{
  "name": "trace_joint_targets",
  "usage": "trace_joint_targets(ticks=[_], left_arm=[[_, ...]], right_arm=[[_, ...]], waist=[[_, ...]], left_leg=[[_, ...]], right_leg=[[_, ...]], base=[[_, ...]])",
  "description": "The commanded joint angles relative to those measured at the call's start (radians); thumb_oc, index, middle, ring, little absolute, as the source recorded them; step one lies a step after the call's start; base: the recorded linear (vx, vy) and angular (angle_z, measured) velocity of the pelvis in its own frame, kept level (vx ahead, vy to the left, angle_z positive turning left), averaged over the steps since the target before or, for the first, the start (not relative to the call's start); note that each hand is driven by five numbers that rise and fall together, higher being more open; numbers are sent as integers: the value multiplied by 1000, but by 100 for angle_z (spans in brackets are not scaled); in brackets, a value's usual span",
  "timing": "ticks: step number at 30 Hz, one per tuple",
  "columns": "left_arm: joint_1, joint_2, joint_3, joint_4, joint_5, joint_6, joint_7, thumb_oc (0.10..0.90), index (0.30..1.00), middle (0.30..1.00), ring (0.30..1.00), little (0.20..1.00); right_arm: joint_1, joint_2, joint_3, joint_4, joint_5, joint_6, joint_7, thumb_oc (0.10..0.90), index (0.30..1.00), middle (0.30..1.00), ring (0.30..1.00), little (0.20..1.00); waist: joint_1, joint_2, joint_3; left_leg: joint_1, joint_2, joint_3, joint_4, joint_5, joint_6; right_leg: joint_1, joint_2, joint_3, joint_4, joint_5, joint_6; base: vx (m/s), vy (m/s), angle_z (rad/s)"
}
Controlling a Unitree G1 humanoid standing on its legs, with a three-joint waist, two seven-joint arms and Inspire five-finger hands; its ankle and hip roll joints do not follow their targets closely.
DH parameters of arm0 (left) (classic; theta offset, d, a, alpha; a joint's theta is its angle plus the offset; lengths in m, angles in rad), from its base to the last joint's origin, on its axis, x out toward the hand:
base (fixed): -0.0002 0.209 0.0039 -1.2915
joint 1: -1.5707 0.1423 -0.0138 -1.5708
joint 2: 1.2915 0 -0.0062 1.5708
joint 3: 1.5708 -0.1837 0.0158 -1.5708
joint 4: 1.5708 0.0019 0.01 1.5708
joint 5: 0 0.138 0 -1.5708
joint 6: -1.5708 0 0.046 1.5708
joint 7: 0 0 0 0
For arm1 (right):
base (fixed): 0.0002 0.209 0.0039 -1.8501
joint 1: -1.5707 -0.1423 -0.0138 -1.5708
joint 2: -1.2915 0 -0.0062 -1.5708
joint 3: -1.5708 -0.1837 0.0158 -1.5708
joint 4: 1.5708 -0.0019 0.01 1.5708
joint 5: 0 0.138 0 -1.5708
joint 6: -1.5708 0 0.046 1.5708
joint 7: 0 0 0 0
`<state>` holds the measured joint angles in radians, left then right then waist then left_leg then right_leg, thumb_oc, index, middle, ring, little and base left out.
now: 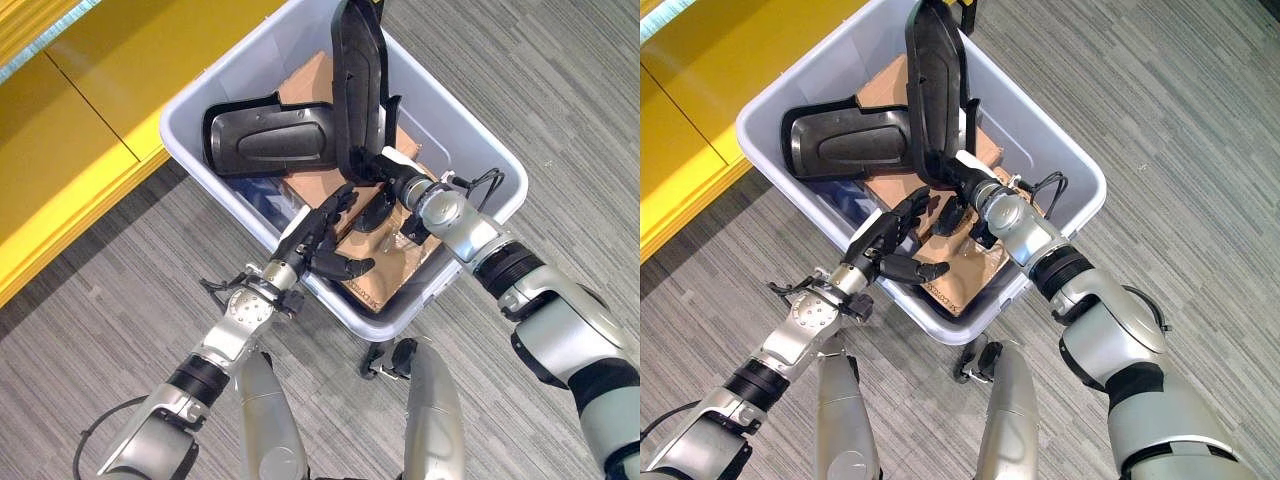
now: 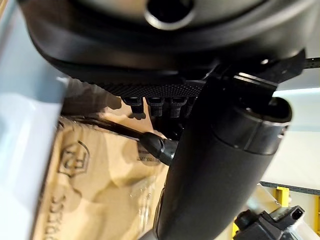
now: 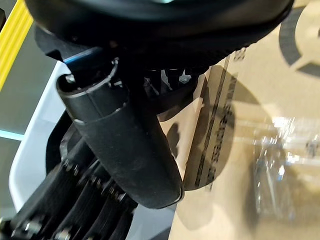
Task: Move parts from the plastic box to the shelf.
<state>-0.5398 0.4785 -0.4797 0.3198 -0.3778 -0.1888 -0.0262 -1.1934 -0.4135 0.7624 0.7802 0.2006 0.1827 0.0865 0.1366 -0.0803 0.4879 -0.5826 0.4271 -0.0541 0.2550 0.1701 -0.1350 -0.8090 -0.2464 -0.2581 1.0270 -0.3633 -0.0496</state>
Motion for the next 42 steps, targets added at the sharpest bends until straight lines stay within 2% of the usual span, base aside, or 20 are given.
trace_joint_targets(ticks=[1,6,8,11,18,21,23,24,26,30,35,39,42], left_arm=[[-108,-37,-21,-101,3,-73,24,900,1000,1000,1000,1000],[-120,-53,-29,-90,1,-73,44,900,1000,1000,1000,1000],[-132,-61,-32,-84,1,-64,49,900,1000,1000,1000,1000],[-147,-77,-37,-70,1,-64,65,900,1000,1000,1000,1000],[-198,-109,-40,-33,-2,-56,104,900,1000,1000,1000,1000],[-221,-119,-43,-11,-10,-57,117,900,1000,1000,1000,1000],[-225,-123,-42,-5,-8,-58,120,900,1000,1000,1000,1000],[-231,-129,-42,2,-5,-60,127,900,1000,1000,1000,1000],[-238,-135,-41,9,-2,-61,136,900,1000,1000,1000,1000],[-263,-155,-38,33,5,-57,152,900,1000,1000,1000,1000],[-279,-170,-34,51,8,-56,165,900,1000,1000,1000,1000],[-299,-183,-30,66,12,-54,182,900,1000,1000,1000,1000],[-308,-186,-29,72,11,-55,186,900,1000,1000,1000,1000]], right_arm=[[-34,99,-39,-109,39,-86,72,900,1000,1000,1000,1000],[-25,110,-41,-113,-4,-94,4,900,1000,1000,1000,1000],[-28,114,-50,-108,-35,-106,-75,900,1000,1000,1000,1000],[-39,118,-61,-92,-65,-125,-137,900,1000,1000,1000,1000],[-59,121,-96,-89,-274,-129,-347,900,1000,1000,1000,1000],[-83,104,-111,-85,-393,-102,-474,900,1000,1000,1000,1000],[-86,99,-114,-94,-409,-86,-494,900,1000,1000,1000,1000],[-91,92,-119,-101,-439,-71,-547,900,1000,1000,1000,1000],[-94,88,-126,-108,-457,-56,-582,900,1000,1000,1000,1000],[-102,74,-151,-119,-494,-54,-675,900,1000,1000,1000,1000],[-105,65,-168,-138,-480,-50,-683,900,1000,1000,1000,1000],[-101,74,-168,-152,-507,-66,-667,900,1000,1000,1000,1000],[-93,82,-158,-148,-471,-84,-646,900,1000,1000,1000,1000]], waist=[[-2,15,32],[-6,20,32],[-10,22,32],[-15,25,32],[-38,40,32],[-47,44,32],[-51,44,32],[-56,44,32],[-62,44,32],[-79,46,32],[-92,45,32],[-104,47,32],[-107,51,32]], left_leg=[[-6,-7,46,71,-66,-1],[16,-13,51,77,-74,0],[23,-14,55,76,-77,1],[31,-14,62,71,-79,1],[31,-17,74,69,-82,2],[35,-17,82,64,-84,4],[35,-15,86,62,-83,3],[37,-14,91,61,-82,2],[39,-12,95,59,-82,2],[55,-8,112,52,-85,2],[70,-8,122,51,-90,2],[76,-9,129,53,-95,2],[74,-10,133,53,-96,2]], right_leg=[[97,25,93,-112,82,100],[123,20,99,-130,86,101],[131,21,102,-141,93,102],[138,23,105,-154,97,103],[134,32,124,-169,103,105],[138,35,128,-182,106,107],[137,37,130,-182,107,108],[139,40,133,-186,107,108],[139,43,137,-188,108,109],[149,49,147,-204,112,112],[161,53,155,-221,118,115],[163,54,163,-231,121,116],[160,53,167,-236,123,115]], base=[[-19,100,0],[-4,59,3],[-12,46,2],[-16,57,-1],[-29,69,-2],[-33,45,-7],[-11,11,-2],[0,0,0],[-14,17,-1],[-27,49,-8],[-16,31,-10],[-18,39,-5],[-44,35,-3]])
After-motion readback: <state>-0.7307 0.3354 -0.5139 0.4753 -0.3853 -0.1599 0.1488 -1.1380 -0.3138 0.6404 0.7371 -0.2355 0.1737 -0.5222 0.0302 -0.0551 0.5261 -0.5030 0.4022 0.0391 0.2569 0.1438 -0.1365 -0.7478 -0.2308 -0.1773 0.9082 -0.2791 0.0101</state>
